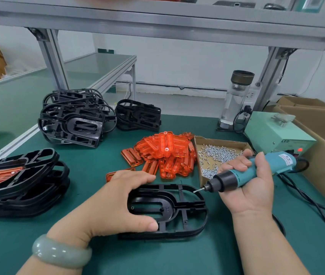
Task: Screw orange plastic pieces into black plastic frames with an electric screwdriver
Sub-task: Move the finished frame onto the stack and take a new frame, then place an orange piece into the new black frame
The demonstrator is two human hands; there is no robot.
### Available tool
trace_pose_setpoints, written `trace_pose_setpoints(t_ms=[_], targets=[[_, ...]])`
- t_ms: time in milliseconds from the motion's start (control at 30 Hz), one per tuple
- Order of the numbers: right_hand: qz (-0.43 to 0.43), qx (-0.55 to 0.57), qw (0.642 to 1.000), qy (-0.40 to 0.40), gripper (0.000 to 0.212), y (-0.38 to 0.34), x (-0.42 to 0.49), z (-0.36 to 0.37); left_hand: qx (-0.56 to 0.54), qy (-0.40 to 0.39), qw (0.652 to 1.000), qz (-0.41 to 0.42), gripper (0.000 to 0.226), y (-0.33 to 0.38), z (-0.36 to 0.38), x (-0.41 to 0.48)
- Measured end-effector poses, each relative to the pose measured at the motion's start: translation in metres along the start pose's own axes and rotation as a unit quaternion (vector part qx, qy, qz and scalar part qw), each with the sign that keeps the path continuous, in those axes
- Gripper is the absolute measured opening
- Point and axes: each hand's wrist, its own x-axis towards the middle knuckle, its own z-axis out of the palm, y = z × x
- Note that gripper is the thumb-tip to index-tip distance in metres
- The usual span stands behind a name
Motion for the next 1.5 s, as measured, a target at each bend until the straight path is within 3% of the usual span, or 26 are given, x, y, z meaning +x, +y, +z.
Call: trace_pose_setpoints(t_ms=[33,100,167,267,367,500,600,733,900,967,1233,1500], targets=[[0.001,0.000,1.000,0.000,0.014,0.000,0.000,0.000,0.001,0.020,1.000,0.002,0.077,-0.001,0.001,0.001],[0.003,0.003,1.000,0.000,0.014,0.000,-0.001,-0.001,0.010,0.135,0.991,-0.017,0.058,-0.009,0.002,0.006],[0.003,0.005,1.000,0.000,0.015,0.000,-0.001,-0.001,0.059,0.237,0.964,-0.106,0.039,-0.020,0.000,0.013],[0.005,0.005,1.000,-0.001,0.014,0.001,-0.001,-0.001,0.145,0.212,0.929,-0.267,0.032,-0.036,-0.002,0.020],[0.009,0.000,1.000,-0.004,0.014,0.003,-0.002,-0.001,0.165,0.184,0.924,-0.292,0.027,-0.042,-0.001,0.023],[0.013,-0.003,1.000,-0.006,0.015,0.005,-0.003,-0.002,0.171,0.168,0.930,-0.279,0.045,-0.044,-0.003,0.022],[0.015,0.001,1.000,-0.003,0.015,0.005,-0.004,-0.002,0.146,0.199,0.935,-0.255,0.042,-0.041,-0.002,0.018],[0.016,0.001,1.000,-0.005,0.015,0.004,-0.005,-0.002,-0.020,0.298,0.935,-0.191,0.036,-0.027,0.001,0.015],[0.019,0.000,1.000,0.001,0.015,0.004,-0.005,-0.001,-0.259,0.265,0.922,-0.110,0.039,-0.011,0.011,0.015],[0.019,-0.002,1.000,0.001,0.015,0.003,-0.005,-0.001,-0.309,0.233,0.918,-0.089,0.040,-0.008,0.014,0.015],[0.018,0.001,1.000,0.007,0.014,0.003,-0.003,-0.002,-0.302,0.175,0.936,-0.047,0.045,-0.004,0.015,0.012],[0.017,-0.003,1.000,0.011,0.014,0.003,-0.003,-0.002,-0.287,0.166,0.942,-0.057,0.040,0.002,0.015,0.010]])
